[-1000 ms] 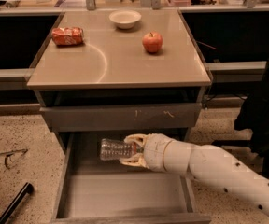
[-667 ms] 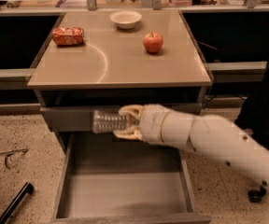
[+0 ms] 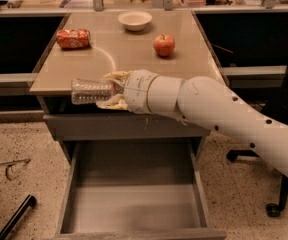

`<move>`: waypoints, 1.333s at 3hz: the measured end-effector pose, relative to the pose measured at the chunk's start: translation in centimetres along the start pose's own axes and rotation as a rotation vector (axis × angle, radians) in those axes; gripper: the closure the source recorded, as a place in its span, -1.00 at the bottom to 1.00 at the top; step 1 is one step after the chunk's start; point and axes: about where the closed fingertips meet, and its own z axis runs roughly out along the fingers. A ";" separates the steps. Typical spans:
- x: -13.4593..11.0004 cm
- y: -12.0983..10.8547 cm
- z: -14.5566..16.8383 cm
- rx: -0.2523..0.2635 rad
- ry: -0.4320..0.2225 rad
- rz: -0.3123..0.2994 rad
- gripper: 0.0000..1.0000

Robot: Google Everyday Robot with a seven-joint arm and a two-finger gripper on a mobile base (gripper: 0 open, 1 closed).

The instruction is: Pick water bottle from middle drawer and place on counter

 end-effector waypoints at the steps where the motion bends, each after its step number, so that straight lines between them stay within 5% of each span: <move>1: 0.0 0.0 0.0 0.000 -0.001 -0.001 1.00; 2: 0.8 -3.3 1.7 0.026 -0.001 -0.039 1.00; 3: 3.1 -9.2 4.7 0.054 0.023 -0.089 1.00; 4: 5.7 -11.5 9.0 0.024 0.022 -0.069 1.00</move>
Offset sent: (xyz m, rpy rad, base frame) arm 0.1261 0.0005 0.0560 -0.0269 -0.1634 -0.0319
